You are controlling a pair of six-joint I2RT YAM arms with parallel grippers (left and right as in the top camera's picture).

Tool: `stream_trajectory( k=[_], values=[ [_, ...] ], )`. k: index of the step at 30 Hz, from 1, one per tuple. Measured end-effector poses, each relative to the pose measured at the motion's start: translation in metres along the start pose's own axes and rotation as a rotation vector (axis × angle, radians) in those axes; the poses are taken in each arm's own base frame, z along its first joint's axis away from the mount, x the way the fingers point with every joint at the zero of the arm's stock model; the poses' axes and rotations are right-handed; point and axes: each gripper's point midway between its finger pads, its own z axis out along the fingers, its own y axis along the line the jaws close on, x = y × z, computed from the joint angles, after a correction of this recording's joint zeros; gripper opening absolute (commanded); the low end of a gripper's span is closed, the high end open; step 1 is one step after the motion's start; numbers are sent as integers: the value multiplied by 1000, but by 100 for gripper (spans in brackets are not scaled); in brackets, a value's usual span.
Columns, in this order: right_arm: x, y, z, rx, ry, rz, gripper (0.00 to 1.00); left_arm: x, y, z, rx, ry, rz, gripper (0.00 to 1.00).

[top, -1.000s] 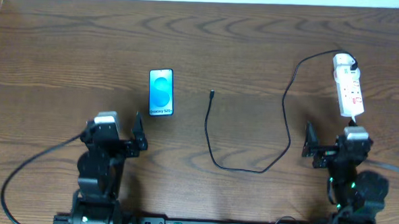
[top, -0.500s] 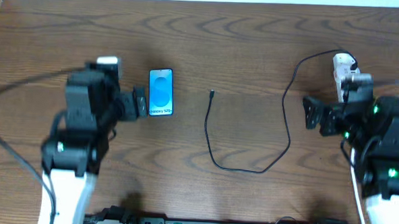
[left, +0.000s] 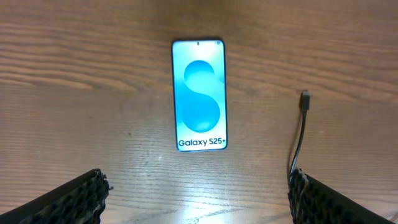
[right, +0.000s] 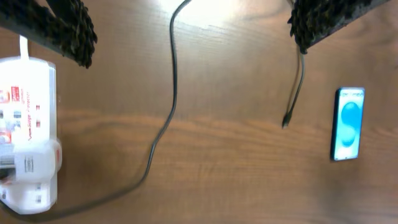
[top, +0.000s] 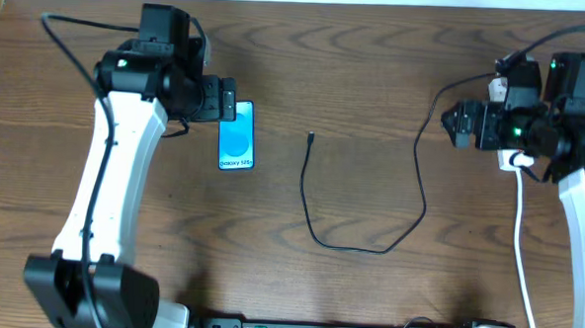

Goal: Plug charger to phone and switch on socket
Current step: 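Reach the left gripper to the phone and grasp its top edge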

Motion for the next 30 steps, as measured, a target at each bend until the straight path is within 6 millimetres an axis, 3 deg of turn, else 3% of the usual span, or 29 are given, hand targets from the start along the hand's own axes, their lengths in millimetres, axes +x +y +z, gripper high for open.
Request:
stream_trajectory(
  k=[7,12,15,20,30],
  values=[
    [1,-3,28,-36,52,19,99,-10,-3,49,12,51,2,94],
    [7,-4,34,-44,86,31,99,5,-2,108,-32,183,-10,94],
    [9,-5,36,-45,95,35,99,15,2,133,-78,239,-25,94],
    [9,-5,36,-46,96,35,99,17,10,152,-128,254,-51,94],
    [10,-5,36,-41,100,35,99,28,4,188,-144,294,-63,94]
  ],
)
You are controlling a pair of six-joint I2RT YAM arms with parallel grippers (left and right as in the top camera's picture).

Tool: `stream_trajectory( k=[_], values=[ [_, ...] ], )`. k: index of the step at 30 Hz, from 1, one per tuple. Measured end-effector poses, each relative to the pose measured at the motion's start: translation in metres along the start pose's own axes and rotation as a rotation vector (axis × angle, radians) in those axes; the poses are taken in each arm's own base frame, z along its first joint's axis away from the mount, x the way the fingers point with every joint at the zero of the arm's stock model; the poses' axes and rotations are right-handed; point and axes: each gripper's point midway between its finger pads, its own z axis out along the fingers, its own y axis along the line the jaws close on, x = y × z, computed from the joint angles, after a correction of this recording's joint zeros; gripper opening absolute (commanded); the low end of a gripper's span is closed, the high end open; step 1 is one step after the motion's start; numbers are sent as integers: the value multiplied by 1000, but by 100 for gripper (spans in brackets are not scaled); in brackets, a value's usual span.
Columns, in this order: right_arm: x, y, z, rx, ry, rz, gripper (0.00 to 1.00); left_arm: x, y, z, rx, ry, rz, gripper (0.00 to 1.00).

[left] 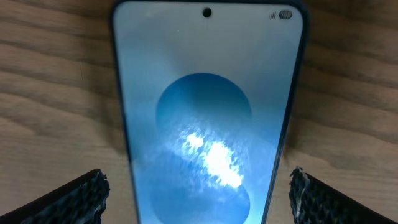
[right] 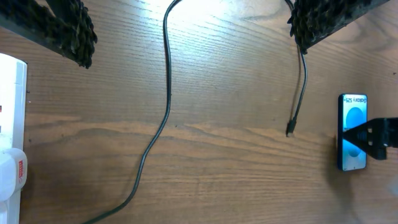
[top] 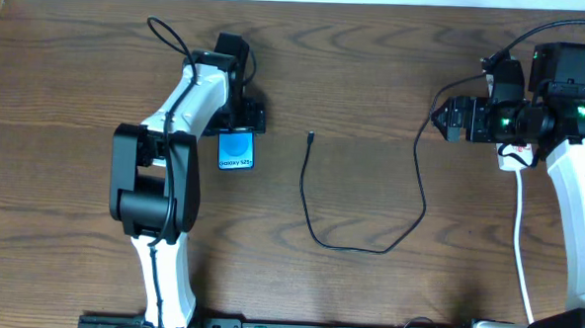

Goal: Plug charger to phone and switch on socket
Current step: 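Reach the left gripper to the phone and grasp its top edge, then lift the phone with the left gripper and raise it toward center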

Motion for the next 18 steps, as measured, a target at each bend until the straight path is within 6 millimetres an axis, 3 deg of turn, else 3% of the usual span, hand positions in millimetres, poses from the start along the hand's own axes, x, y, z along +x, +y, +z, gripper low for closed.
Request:
stream_trajectory(
  k=[9,18],
  values=[
    [0,0,0,1,1,-2,99,-9,-3,10,10,-37,0,94],
    [1,0,0,2,4,-1,99,-4,-3,16,16,-27,-3,94]
  ],
)
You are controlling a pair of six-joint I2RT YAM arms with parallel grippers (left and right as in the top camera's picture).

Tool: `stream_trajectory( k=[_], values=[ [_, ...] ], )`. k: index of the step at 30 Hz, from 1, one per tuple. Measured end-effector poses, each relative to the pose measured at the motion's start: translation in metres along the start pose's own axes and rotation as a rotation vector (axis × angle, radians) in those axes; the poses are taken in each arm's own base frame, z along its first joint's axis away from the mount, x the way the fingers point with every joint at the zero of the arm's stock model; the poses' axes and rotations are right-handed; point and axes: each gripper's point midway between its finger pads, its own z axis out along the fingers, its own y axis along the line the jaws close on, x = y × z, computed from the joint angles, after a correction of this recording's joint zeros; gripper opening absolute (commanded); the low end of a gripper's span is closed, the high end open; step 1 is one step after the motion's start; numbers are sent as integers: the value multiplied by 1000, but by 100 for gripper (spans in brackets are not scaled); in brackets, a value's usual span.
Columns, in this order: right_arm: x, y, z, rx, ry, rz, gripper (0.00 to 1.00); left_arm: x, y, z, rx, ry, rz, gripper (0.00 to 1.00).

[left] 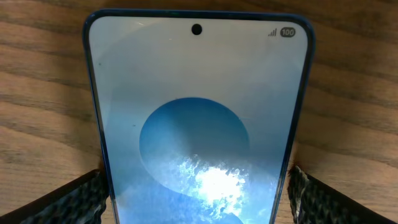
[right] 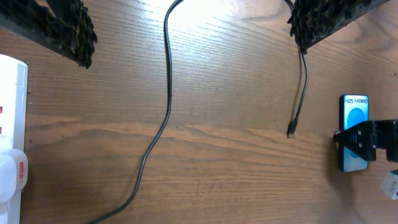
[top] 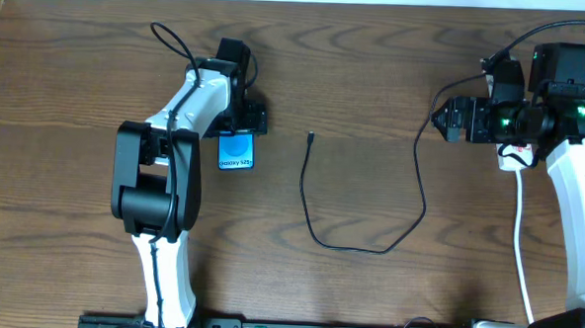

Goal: Plug charger to phone and switch on socket
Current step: 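Lift the phone with the left gripper and raise it toward center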

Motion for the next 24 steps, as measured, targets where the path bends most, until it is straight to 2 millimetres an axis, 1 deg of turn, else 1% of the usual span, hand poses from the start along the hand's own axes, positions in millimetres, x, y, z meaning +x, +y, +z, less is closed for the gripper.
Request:
stream_trajectory(
  k=[2,5,7,8,11,14,17,24],
  values=[
    [0,0,0,0,1,0,99,0,0,1,10,5,-4,93],
    [1,0,0,0,2,1,99,1,0,2,10,8,-5,85],
    [1,0,0,0,2,1,99,1,1,2,9,10,-6,77],
    [1,0,0,0,2,1,99,1,2,2,10,11,-8,75],
    [1,0,0,0,2,1,99,0,2,1,11,12,-8,73],
    [0,0,0,0,2,1,99,0,2,1,12,13,-8,69],
    [0,0,0,0,-1,0,99,0,2,1,12,13,-8,68],
    [-2,0,0,1,-9,-3,99,14,0,-3,26,80,-11,68]
  ],
)
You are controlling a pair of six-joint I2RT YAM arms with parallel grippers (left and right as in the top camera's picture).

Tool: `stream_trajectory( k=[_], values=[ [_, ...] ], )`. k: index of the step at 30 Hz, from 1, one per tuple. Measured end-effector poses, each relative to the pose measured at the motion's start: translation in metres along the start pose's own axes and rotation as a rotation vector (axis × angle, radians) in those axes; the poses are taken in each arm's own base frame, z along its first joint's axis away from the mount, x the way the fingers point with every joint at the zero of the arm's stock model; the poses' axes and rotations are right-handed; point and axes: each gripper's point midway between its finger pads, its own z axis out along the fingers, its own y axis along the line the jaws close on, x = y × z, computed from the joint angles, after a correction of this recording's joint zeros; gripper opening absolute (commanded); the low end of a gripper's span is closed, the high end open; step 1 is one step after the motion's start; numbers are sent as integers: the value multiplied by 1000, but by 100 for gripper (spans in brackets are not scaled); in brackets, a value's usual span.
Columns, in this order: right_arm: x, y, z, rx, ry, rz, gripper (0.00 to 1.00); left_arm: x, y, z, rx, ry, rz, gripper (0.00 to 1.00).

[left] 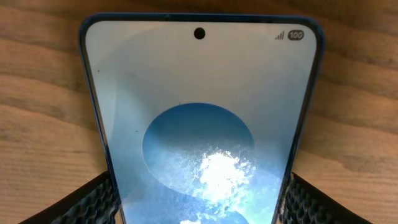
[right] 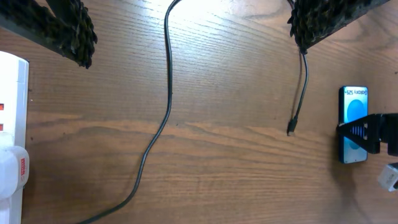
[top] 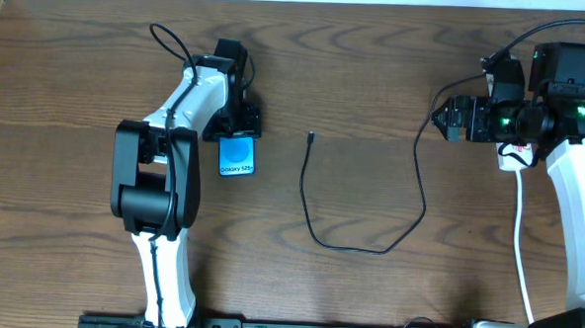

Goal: Plug charger to phone and switch on socket
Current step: 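Lift the phone with the left gripper and raise it toward center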

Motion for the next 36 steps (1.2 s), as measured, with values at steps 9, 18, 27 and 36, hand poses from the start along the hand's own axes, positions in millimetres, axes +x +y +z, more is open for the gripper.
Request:
stream_trajectory(
  k=[9,18,27,36],
  values=[
    [-2,0,0,0,-9,-4,99,-4,-5,-47,36,-85,2,68],
    [-4,0,0,-1,-17,27,99,4,-23,-58,150,-57,-52,68],
    [-11,12,3,-18,-39,86,99,5,-34,-68,353,17,-248,68],
    [-14,15,4,-26,-48,108,98,6,-55,-89,593,160,-508,68]
  ],
)
